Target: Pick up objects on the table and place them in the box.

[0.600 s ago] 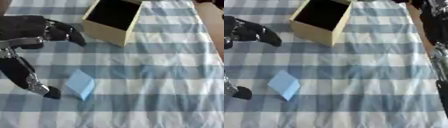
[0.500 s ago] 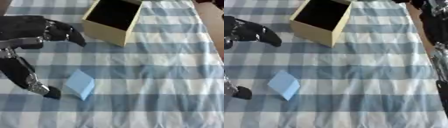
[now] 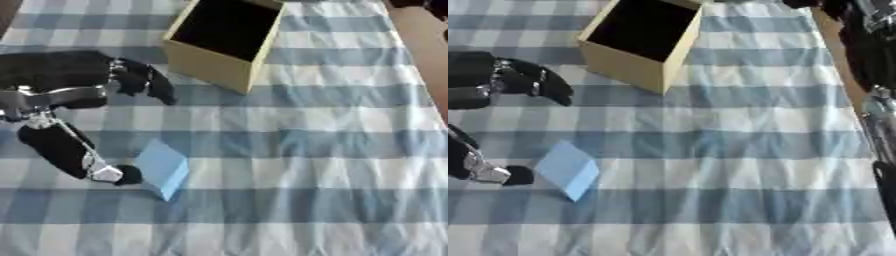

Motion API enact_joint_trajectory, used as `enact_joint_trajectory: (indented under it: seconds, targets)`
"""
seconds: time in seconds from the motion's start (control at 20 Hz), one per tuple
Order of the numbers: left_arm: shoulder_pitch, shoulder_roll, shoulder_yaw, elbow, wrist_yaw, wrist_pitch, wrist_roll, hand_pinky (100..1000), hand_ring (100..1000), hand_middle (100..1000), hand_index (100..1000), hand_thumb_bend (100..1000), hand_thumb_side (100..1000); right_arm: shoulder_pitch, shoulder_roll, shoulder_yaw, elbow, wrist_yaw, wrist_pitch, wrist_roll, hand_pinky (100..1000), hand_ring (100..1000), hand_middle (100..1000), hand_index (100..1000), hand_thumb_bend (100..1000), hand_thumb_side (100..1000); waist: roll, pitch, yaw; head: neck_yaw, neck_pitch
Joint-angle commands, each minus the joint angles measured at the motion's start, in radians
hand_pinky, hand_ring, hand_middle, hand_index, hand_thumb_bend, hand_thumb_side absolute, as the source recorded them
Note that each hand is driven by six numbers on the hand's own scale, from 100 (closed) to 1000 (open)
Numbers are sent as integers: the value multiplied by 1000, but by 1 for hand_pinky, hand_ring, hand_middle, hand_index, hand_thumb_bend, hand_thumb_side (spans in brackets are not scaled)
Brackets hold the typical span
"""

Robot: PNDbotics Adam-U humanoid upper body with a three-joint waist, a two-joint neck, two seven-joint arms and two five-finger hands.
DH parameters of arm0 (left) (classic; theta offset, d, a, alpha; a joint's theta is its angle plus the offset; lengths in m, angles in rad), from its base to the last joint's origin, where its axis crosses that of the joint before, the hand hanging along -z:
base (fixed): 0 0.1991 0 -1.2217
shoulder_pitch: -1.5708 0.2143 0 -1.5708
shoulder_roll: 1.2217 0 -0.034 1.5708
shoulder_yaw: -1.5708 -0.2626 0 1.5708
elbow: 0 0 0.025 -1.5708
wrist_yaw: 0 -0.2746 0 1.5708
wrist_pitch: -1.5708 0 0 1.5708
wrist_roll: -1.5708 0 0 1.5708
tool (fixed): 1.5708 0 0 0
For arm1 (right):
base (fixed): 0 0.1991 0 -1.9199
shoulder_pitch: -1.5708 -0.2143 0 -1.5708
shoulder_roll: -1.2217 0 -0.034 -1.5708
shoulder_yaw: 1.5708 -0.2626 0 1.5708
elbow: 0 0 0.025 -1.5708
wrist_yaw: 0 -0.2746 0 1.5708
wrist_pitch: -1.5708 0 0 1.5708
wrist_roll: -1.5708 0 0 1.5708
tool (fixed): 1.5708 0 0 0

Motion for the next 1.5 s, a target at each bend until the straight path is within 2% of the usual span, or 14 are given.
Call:
enact_joint_trajectory:
  seconds: [0.05,0.6,0.9,1.25,1.4,1.5]
  targets:
    - [-5,-1,-1,-13,-24,18,-9,743,833,854,890,553,372,-5,-12,-11,-20,-5,1,1,727,673,676,804,100,1000,1,-14,-3,6,-13]
    - [0,-25,-36,-13,-131,41,-124,760,864,862,899,661,387,-6,-6,-11,-20,-11,3,4,726,671,674,803,100,1000,5,-4,-12,14,-18]
    - [4,-39,-51,-13,-192,52,-168,762,868,861,905,671,384,-6,-3,-12,-21,-15,4,1,724,669,672,802,100,1000,6,0,-18,17,-22]
    - [9,-59,-60,-13,-240,99,-184,753,860,844,894,599,385,-1,3,-17,-20,-16,5,-2,724,669,672,802,100,1000,5,5,-23,21,-25]
    - [15,-62,-61,-13,-256,110,-184,734,856,846,892,542,331,1,2,-19,-19,-16,5,-3,724,669,672,802,100,1000,3,7,-25,22,-26]
    - [20,-65,-60,-13,-259,118,-185,725,857,861,892,464,264,1,4,-20,-19,-17,6,-3,724,669,672,802,100,1000,3,8,-25,21,-27]
